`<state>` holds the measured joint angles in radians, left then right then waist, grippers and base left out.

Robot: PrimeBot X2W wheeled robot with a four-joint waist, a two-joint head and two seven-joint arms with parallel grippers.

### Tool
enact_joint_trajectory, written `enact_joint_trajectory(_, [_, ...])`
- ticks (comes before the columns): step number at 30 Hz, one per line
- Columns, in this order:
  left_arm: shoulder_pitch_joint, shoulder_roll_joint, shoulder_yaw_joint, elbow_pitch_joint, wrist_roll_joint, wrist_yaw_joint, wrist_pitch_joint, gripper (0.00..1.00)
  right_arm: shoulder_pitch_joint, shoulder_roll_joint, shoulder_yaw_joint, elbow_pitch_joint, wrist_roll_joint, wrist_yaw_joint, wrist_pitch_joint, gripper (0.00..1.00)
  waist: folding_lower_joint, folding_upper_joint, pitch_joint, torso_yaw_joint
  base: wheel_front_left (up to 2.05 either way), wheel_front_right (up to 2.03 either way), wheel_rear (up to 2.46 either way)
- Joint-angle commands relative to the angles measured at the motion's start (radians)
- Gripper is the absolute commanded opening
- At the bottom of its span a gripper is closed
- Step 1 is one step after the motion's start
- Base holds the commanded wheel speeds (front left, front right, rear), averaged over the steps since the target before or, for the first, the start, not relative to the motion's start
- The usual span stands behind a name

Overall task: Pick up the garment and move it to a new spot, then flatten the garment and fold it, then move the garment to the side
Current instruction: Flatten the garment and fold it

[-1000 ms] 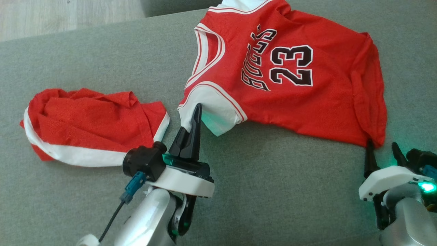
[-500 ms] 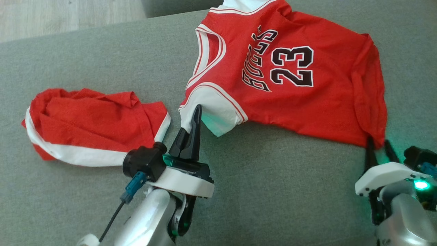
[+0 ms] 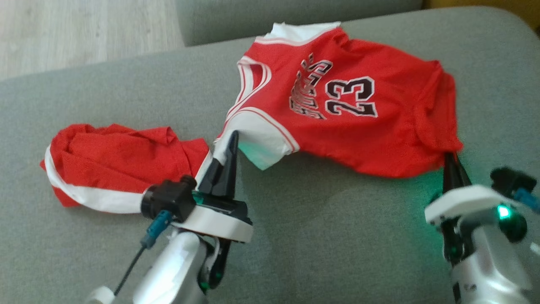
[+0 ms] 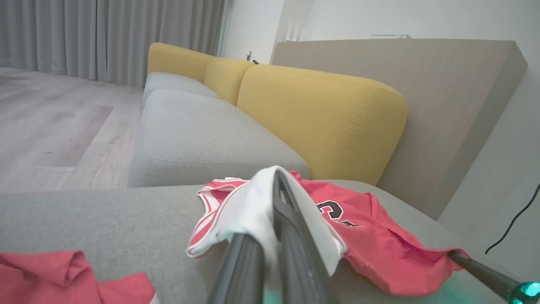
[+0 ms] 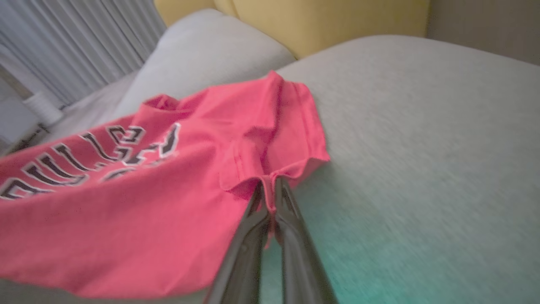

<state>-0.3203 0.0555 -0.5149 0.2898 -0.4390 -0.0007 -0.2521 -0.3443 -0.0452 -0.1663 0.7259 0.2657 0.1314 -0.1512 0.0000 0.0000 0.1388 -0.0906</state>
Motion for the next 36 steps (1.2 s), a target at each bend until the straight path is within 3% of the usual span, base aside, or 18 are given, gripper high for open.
enact_joint_trajectory(1, [-0.045, 0.017, 0.042, -0.025, 0.008, -0.004, -0.01, 0.0, -0.049, -0.005, 0.038, -0.054, 0.026, -0.001, 0.01, 0.0, 0.0, 0.0, -0.02, -0.006, 0.0, 0.0, 0.0])
enact_joint_trajectory(7, [-0.189, 0.049, 0.092, 0.006, -0.037, -0.048, 0.049, 0.0, -0.084, -0.005, 0.089, -0.283, 0.246, -0.001, 0.149, 0.0, 0.0, 0.0, -0.079, -0.013, 0.0, 0.0, 0.0])
enact_joint_trajectory(11, [-0.352, 0.074, 0.136, 0.029, -0.075, -0.066, 0.13, 0.0, -0.163, -0.005, 0.061, -0.431, 0.303, -0.001, 0.257, 0.0, 0.0, 0.0, -0.117, -0.022, 0.0, 0.0, 0.0])
enact_joint_trajectory(15, [-0.507, 0.063, 0.198, 0.067, -0.154, -0.069, 0.201, 0.0, -0.284, -0.005, 0.027, -0.531, 0.363, -0.001, 0.336, 0.0, 0.0, 0.0, -0.147, -0.032, 0.0, 0.0, 0.0])
enact_joint_trajectory(21, [-0.652, 0.059, 0.247, 0.073, -0.187, -0.054, 0.211, 0.0, -0.394, -0.036, 0.033, -0.62, 0.327, -0.001, 0.364, 0.0, 0.0, 0.0, -0.167, -0.03, 0.0, 0.0, 0.0])
enact_joint_trajectory(28, [-0.608, 0.056, 0.253, -0.027, -0.226, -0.016, 0.278, 0.0, -0.326, -0.057, 0.038, -0.728, 0.251, -0.001, 0.4, 0.0, 0.0, 0.0, -0.158, -0.012, 0.0, 0.0, 0.0])
enact_joint_trajectory(36, [-0.584, 0.107, 0.236, -0.125, -0.199, 0.02, 0.352, 0.0, -0.291, -0.048, 0.013, -0.775, 0.225, -0.001, 0.44, 0.0, 0.0, 0.0, -0.026, -0.016, 0.0, 0.0, 0.0])
